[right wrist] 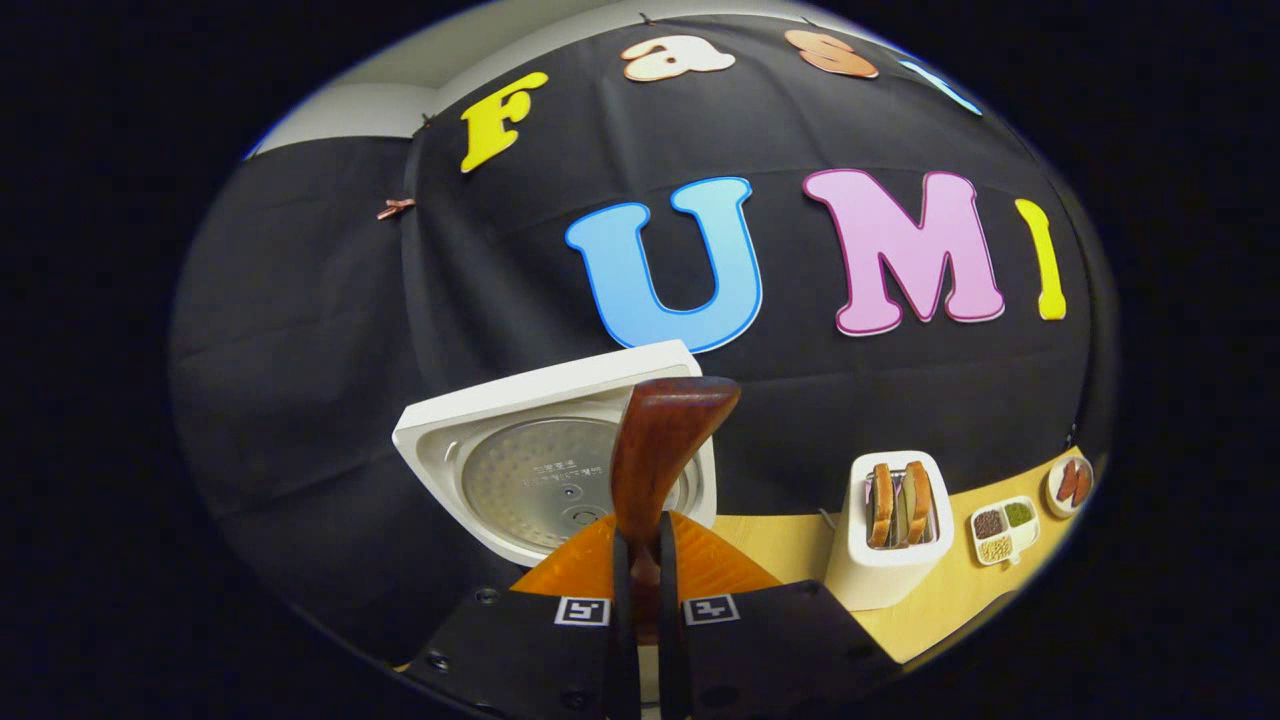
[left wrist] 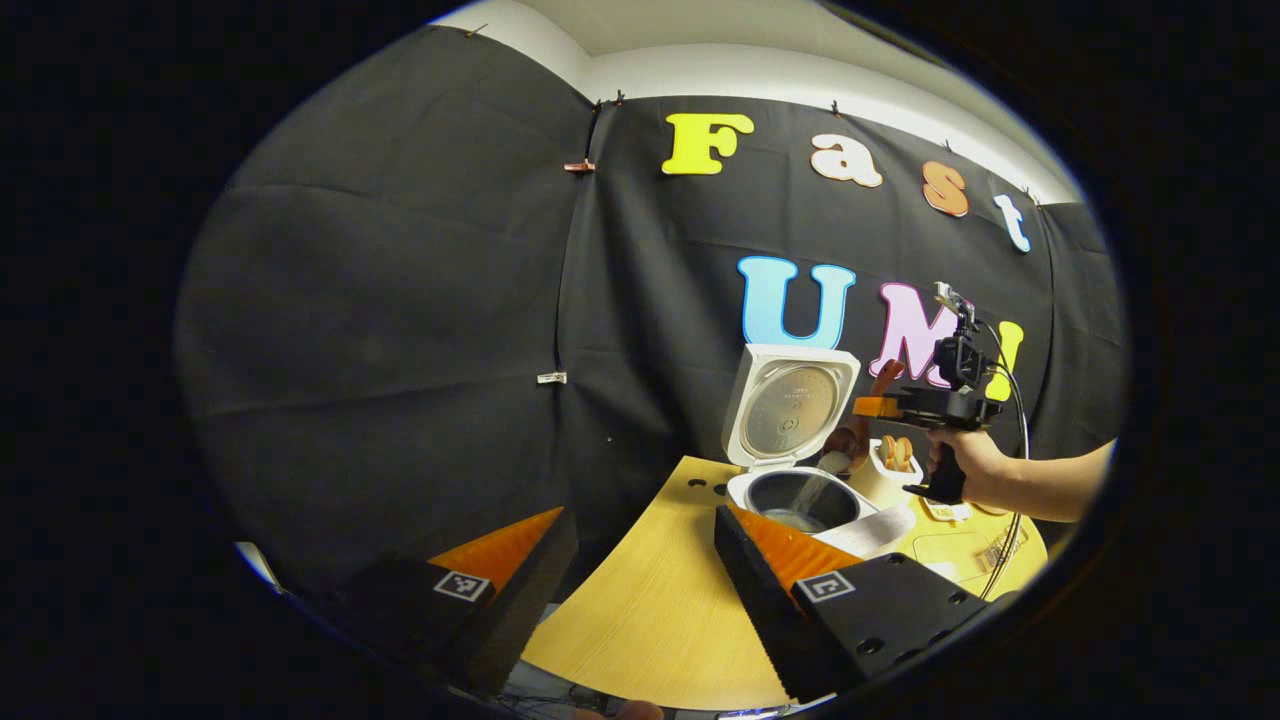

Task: Close the left gripper, press the button to open the rice cooker; take a wooden spoon from the chopstick holder with the right hand, scoop a spoonful of rice and pour it into the rice cooker, then put the wooden spoon back into the chopstick holder.

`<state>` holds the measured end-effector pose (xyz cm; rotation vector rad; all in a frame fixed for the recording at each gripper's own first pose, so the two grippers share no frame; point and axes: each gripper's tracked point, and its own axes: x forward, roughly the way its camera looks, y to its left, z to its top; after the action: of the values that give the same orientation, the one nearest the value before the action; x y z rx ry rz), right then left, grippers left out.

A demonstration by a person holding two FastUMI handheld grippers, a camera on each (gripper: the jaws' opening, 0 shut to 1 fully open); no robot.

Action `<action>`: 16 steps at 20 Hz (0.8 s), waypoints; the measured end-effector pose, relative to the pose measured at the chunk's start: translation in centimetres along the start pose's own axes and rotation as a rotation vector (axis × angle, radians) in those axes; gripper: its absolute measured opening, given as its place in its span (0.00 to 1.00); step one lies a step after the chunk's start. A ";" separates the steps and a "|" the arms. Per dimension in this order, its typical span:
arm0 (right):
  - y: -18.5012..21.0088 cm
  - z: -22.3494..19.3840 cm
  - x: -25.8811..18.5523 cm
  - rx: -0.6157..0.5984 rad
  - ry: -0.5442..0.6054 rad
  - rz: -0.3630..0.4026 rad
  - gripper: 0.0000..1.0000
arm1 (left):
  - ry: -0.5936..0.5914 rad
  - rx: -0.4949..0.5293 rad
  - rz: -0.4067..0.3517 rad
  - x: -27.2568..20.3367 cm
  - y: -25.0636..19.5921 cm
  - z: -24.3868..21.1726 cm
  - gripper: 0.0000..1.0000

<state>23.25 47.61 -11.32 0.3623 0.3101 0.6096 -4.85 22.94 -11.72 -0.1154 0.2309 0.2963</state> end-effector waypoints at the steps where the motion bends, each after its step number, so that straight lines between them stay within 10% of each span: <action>1: 0.4 0.1 0.0 -0.039 -0.003 0.014 0.12 | -0.003 0.000 0.000 0.0 0.0 0.1 0.95; 16: 9.3 -2.2 -2.5 -0.777 -0.036 0.267 0.12 | -0.011 -0.008 0.002 -0.9 0.2 -0.4 0.95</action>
<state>15.83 53.68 -9.01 -0.3397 -0.0268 0.9308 -5.83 22.85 -11.89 -0.1216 0.2194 0.2997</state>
